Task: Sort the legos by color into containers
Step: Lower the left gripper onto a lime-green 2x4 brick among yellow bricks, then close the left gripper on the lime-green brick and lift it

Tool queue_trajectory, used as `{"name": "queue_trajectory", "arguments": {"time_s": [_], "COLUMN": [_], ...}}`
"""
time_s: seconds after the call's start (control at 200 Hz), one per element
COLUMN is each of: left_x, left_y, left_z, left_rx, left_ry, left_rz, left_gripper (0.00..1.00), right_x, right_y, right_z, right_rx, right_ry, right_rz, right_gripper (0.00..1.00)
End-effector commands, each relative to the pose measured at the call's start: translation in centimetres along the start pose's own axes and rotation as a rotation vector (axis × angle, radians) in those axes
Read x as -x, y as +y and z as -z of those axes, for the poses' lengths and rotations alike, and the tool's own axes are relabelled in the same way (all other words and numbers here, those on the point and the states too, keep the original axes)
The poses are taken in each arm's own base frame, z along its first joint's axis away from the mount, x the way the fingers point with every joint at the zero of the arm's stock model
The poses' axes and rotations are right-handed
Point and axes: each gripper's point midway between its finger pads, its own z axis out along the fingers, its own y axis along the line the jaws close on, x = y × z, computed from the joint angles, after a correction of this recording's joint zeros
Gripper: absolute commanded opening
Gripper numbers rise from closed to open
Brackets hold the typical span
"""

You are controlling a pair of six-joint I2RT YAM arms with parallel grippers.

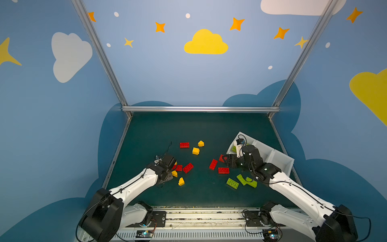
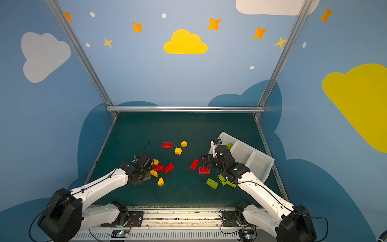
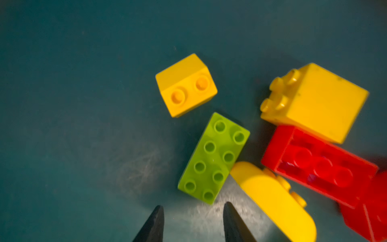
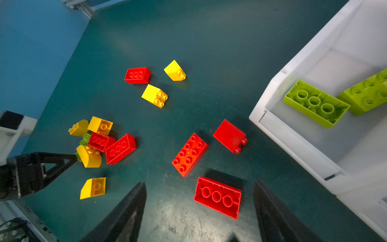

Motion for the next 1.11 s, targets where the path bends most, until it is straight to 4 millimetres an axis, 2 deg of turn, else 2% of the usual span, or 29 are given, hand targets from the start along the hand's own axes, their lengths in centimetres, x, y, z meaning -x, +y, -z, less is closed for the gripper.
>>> {"name": "queue_trajectory", "arguments": {"time_s": [0.0,0.315,0.521,0.676,0.816,0.961,1.101], "left_x": [0.7,1.9,2.2,2.3,2.1,1.6,0.7], "left_y": [-0.2,-0.9,-0.7,-0.5,-0.8,-2.1,-2.8], "left_z": [-0.7,-2.0,-2.9,-3.2,-3.5,-3.8,-4.2], "left_rx": [0.029,0.092,0.125,0.122,0.116,0.061,0.056], "left_ry": [0.002,0.033,0.077,0.09,0.119,0.155,0.169], "left_rz": [-0.004,-0.033,-0.015,0.008,0.01,0.007,-0.002], "left_gripper": [0.47,0.56,0.58,0.65,0.6,0.51,0.47], "right_x": [-0.6,-1.1,-1.2,-1.3,-1.1,-0.8,-0.7], "right_y": [0.3,0.4,0.2,0.3,0.2,0.1,-0.1], "right_z": [-0.4,-1.2,-1.3,-1.4,-1.1,-0.7,-0.5], "right_rx": [0.032,0.042,0.034,0.036,0.032,0.027,0.019], "right_ry": [-0.001,0.025,0.027,0.028,0.018,0.002,-0.01], "right_rz": [-0.018,-0.022,-0.021,-0.021,-0.019,-0.018,-0.019], "right_gripper": [0.78,0.78,0.78,0.78,0.78,0.78,0.78]}}
